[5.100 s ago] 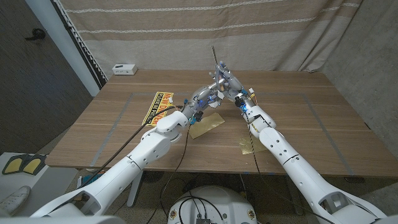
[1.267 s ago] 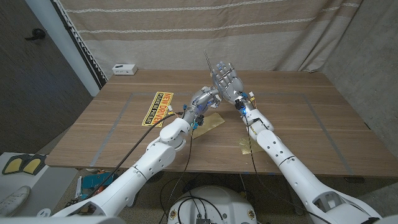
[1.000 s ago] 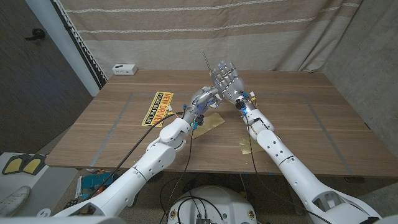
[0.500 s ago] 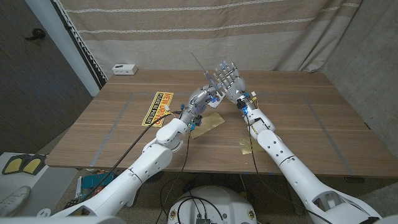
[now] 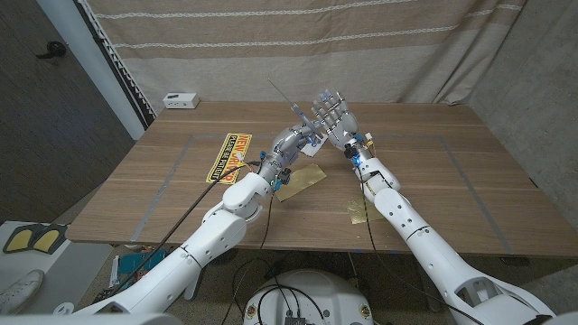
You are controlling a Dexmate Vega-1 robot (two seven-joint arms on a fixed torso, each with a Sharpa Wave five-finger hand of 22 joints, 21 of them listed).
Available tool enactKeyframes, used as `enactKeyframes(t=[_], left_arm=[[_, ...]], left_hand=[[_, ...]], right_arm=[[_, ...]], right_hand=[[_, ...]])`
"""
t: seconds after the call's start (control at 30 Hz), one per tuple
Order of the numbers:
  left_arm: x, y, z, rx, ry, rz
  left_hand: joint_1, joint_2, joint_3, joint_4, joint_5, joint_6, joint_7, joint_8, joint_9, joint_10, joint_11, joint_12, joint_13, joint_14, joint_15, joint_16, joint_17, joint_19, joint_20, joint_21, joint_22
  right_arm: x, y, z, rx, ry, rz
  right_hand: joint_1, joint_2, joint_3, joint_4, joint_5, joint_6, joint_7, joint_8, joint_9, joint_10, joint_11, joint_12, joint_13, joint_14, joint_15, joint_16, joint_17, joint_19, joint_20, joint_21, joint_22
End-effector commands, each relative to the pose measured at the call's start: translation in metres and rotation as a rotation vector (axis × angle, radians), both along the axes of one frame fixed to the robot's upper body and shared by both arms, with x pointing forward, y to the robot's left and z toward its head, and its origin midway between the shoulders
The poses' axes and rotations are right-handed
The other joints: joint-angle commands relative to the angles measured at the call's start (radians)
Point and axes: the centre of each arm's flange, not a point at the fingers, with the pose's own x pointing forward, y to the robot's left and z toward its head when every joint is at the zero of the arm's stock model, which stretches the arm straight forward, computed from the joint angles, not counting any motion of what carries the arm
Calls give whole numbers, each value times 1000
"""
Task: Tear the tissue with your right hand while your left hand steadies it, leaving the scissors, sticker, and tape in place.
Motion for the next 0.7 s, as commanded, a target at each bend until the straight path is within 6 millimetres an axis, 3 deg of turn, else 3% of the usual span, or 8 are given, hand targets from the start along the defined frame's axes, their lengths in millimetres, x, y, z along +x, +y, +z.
enactKeyframes(t=[0.03, 0.1, 0.17, 0.33, 0.5, 0.63, 0.67, 0.7], left_arm=[[-3, 3, 3, 45, -13, 30], [-3, 4, 4, 44, -14, 41], [-3, 4, 4, 47, -15, 38], [-6, 6, 6, 57, -47, 84], [-8, 7, 8, 82, -58, 96], [-8, 7, 9, 96, -63, 105], [-9, 7, 9, 99, -65, 108], [-9, 7, 10, 110, -64, 100]], left_hand=[[24, 24, -6, -2, 6, 73, -6, -15, -23, -86, 0, 12, 55, -95, -146, -4, 33, -46, -66, -25, -25], [23, 27, -11, 0, 9, 80, -3, -24, -32, -137, -1, 70, 165, -158, -142, 9, 100, -66, -64, -38, -46], [24, 26, -17, -1, 8, 83, -4, -30, -40, -142, -2, 104, 191, -188, -140, 16, 124, -76, -63, -42, -53], [13, 28, -29, 2, 7, 127, 6, -48, -95, -61, -5, 312, 202, -256, -139, 30, 160, -107, -63, -57, -86], [1, 24, -22, 5, 9, 132, 1, -49, -101, -53, -2, 404, 198, -286, -139, 12, 154, -141, -58, -76, -109], [-6, 26, 0, 6, 13, 128, -1, -47, -99, -129, 3, 444, 193, -344, -144, -41, 139, -171, -54, -91, -128], [-7, 28, 8, 6, 14, 129, -1, -47, -102, -160, 5, 448, 191, -357, -144, -59, 132, -178, -54, -94, -133], [-8, 25, 13, 4, 14, 130, 0, -45, -103, -237, 2, 428, 175, -378, -144, -78, 130, -190, -52, -99, -142]], right_arm=[[2, -1, 4, -9, -5, -16], [3, -1, 5, -9, -6, -22], [3, -1, 5, -9, -6, -22], [4, -1, 6, -9, -9, -25], [4, -1, 7, -7, -10, -25], [3, 0, 8, -9, -16, -25], [3, 0, 8, -9, -17, -28], [3, -1, 9, -11, -19, -31]], right_hand=[[-14, -2, -6, -3, 10, -3, -23, 4, 2, -7, -21, 0, 0, -6, -153, 5, -5, -7, -30, -7, 4], [-16, -4, -8, -4, 12, -1, -28, 6, 1, -7, -29, 2, -1, -1, -149, 6, -8, -9, -33, -9, 4], [-17, -5, -9, -5, 14, 0, -36, 7, 1, -9, -36, 2, -2, -3, -147, 6, -10, -11, -33, -10, 4], [-18, -5, -10, -6, 16, 0, -46, 7, 1, -7, -43, 4, -2, -6, -147, 5, -14, -11, -33, -12, 4], [-20, -4, -10, -6, 18, 2, -51, 8, 0, -6, -46, 6, -3, -6, -146, 5, -16, -12, -31, -14, 4], [-21, -3, -11, -6, 19, 3, -53, 9, 0, -6, -48, 7, -4, -6, -145, 5, -18, -11, -30, -14, 4], [-21, -3, -11, -7, 20, 4, -54, 9, 0, -6, -48, 7, -4, -7, -144, 5, -18, -11, -30, -14, 4], [-22, -3, -11, -7, 20, 4, -56, 10, 0, -6, -49, 7, -4, -7, -143, 5, -19, -11, -30, -15, 4]])
